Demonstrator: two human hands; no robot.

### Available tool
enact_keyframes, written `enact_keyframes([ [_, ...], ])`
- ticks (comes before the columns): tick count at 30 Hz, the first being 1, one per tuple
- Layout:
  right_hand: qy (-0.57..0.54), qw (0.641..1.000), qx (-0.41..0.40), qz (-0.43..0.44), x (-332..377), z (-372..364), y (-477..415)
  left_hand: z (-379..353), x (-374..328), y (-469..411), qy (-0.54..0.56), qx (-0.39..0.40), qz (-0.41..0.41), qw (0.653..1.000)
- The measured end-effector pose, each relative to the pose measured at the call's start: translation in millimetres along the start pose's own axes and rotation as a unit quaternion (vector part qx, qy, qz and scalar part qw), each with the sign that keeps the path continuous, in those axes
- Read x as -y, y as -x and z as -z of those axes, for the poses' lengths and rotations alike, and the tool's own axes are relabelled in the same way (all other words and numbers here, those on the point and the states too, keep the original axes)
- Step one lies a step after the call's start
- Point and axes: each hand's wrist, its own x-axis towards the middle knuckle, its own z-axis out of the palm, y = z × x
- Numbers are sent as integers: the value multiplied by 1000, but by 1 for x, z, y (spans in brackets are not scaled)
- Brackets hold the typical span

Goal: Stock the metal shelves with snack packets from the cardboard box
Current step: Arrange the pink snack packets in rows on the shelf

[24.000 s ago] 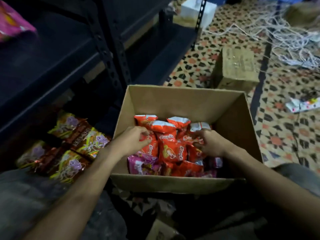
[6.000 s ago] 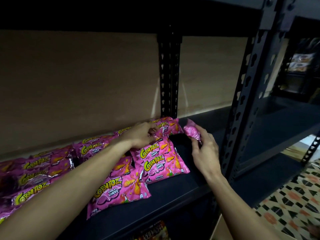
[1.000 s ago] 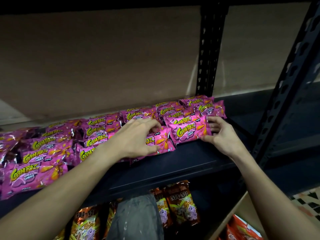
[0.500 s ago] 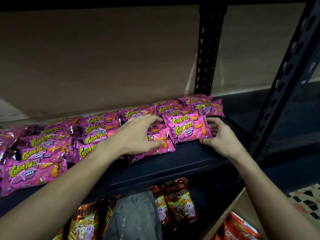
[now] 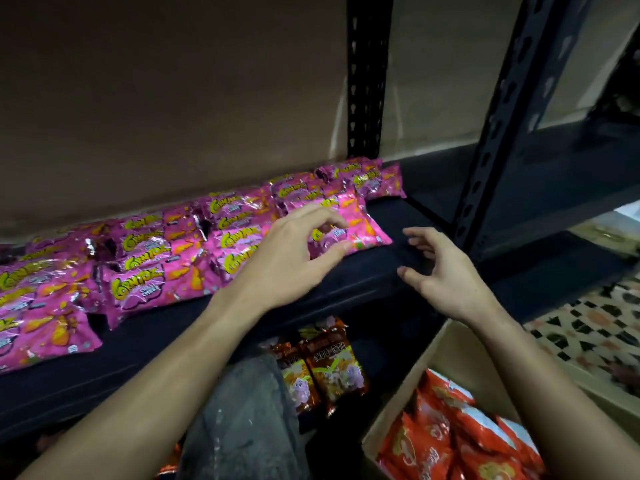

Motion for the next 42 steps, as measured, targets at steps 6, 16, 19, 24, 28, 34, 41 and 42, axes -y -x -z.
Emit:
enact_keyframes([
  [6, 70, 996, 4, -54, -32, 24, 100, -89, -37, 31, 82, 144, -3, 986],
  [16, 155, 921, 154, -321, -151, 33, 244, -247, -26, 105, -9, 346, 26, 938],
  [19, 154, 893, 194, -377, -183, 31, 266, -266, -25, 109, -17, 305, -13, 952],
  [24, 128, 873, 305, -359, -199, -11, 254, -277, -17, 100, 4, 306, 10, 952],
  [28, 134, 848, 391, -330, -207, -69, 231, -282, -14, 103, 13, 293, 17, 956],
  [34, 149, 794, 509, -298, -226, -133, 221, -284, -10, 106, 4, 293, 24, 956],
  [41, 167, 730, 600, -282, -242, -162, 233, -286, -5, 105, 11, 285, 7, 958],
  [42, 168, 734, 592, -287, -244, -164, 236, -287, -5, 106, 11, 285, 6, 958],
])
